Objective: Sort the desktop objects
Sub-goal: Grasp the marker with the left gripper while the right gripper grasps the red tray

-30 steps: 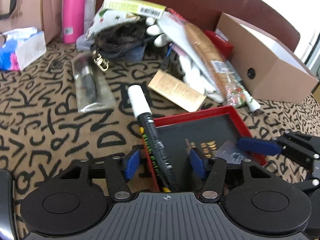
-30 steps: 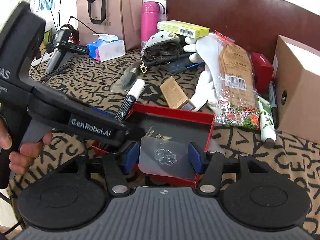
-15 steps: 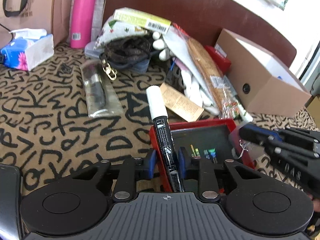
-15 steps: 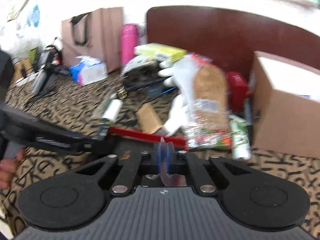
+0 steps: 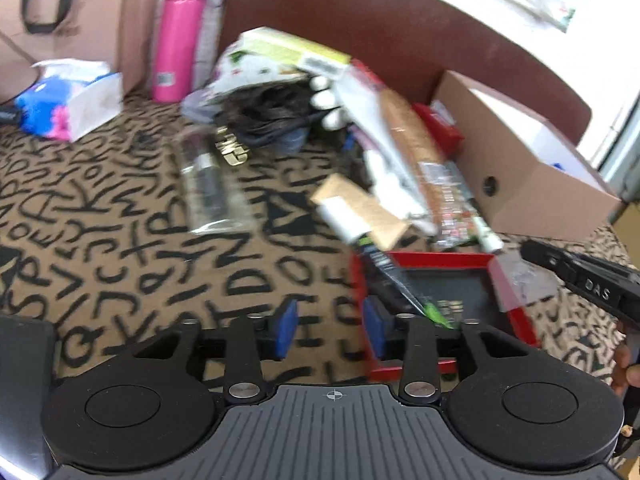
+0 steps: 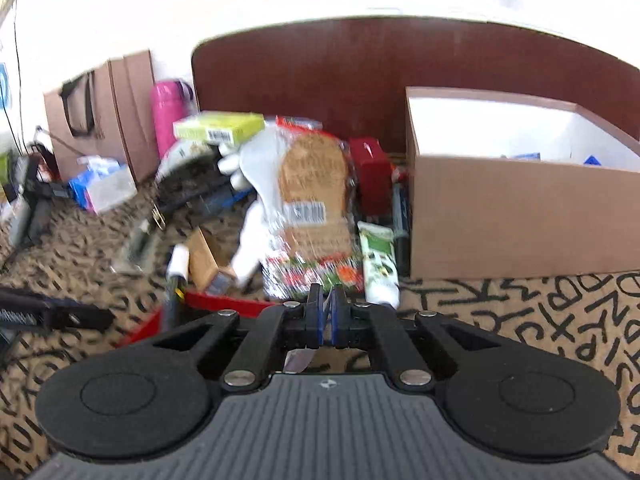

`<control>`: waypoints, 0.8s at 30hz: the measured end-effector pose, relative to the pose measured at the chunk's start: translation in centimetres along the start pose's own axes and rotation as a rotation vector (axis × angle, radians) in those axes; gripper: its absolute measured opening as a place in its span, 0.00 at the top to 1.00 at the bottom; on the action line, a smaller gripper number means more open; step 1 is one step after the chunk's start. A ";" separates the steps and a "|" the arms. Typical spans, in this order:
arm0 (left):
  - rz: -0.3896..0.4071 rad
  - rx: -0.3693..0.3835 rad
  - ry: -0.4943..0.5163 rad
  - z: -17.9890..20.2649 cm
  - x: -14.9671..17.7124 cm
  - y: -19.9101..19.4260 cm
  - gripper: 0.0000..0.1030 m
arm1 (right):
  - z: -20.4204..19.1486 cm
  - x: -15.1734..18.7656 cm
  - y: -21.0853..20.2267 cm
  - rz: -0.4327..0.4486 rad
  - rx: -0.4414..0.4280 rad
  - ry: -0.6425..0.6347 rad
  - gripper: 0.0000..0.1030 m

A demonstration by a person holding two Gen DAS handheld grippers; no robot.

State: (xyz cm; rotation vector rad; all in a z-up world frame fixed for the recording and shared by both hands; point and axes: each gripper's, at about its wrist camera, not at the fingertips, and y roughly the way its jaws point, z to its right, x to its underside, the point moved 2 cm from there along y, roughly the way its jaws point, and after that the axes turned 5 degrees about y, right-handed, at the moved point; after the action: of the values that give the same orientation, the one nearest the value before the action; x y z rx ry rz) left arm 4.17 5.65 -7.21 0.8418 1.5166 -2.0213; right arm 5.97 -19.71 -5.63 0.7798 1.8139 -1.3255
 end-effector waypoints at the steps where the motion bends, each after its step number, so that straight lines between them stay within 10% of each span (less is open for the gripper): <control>1: 0.003 0.012 0.018 0.6 0.0 0.0 0.43 | 0.0 -0.2 -0.3 0.015 -0.009 0.009 0.97; 8: 0.004 0.033 0.069 3.1 -0.5 1.8 0.29 | 0.8 -1.5 -1.6 0.100 0.072 0.020 0.97; 10: -0.005 0.034 0.054 3.2 -0.6 2.5 0.28 | 1.5 -1.2 -1.2 0.073 0.123 0.029 0.88; 12: -0.015 0.039 0.037 3.2 -0.7 3.3 0.27 | 1.5 -0.5 -1.1 0.058 0.121 0.021 0.58; 24: -0.032 0.013 -0.018 2.2 -2.4 6.9 0.31 | -1.5 2.1 1.3 -0.121 -0.028 -0.061 0.61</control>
State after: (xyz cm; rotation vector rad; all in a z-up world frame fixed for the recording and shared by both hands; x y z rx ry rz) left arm 10.19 1.64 -9.75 0.8067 1.5177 -2.0578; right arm 5.59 -17.77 -7.79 0.6161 1.8516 -1.3824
